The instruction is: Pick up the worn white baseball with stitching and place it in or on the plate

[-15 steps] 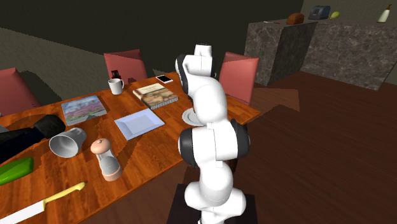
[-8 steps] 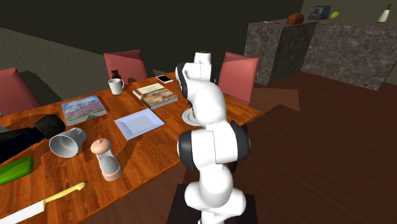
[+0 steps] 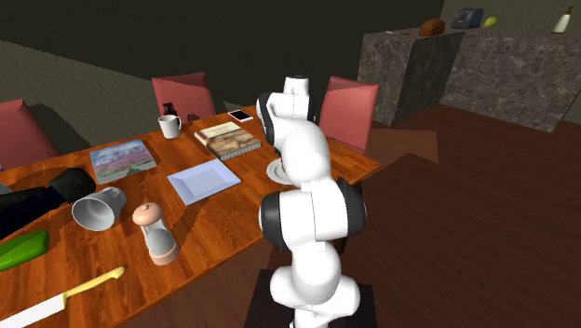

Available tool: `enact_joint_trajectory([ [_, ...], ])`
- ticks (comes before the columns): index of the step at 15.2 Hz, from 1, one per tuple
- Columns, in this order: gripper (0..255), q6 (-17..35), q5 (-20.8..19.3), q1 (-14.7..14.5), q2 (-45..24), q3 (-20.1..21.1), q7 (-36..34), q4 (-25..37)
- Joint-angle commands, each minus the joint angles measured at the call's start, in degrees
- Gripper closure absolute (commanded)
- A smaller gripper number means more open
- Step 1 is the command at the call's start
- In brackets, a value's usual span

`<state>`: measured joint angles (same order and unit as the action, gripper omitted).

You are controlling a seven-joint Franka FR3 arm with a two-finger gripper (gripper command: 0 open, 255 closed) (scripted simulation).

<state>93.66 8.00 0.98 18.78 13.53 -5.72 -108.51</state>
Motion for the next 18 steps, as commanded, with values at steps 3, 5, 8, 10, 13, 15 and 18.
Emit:
enact_joint_trajectory([
  [3, 0, -0.2, 0.0, 0.0, -0.1, -0.1, 0.1, -0.8],
  [5, 0, -0.2, 0.0, 0.0, 0.0, -0.1, 0.1, -0.9],
  [8, 0, -4.0, -0.3, 0.2, -1.2, -0.3, -0.1, 4.1],
  [10, 0, -7.6, -0.6, 0.4, -2.3, -0.4, -0.4, 8.7],
  [13, 0, -7.6, -0.6, 0.4, -2.3, -0.4, -0.4, 8.7],
  [15, 0, -7.6, -0.6, 0.4, -2.3, -0.4, -0.4, 8.7],
  [18, 0, -7.6, -0.6, 0.4, -2.3, -0.4, -0.4, 8.7],
])
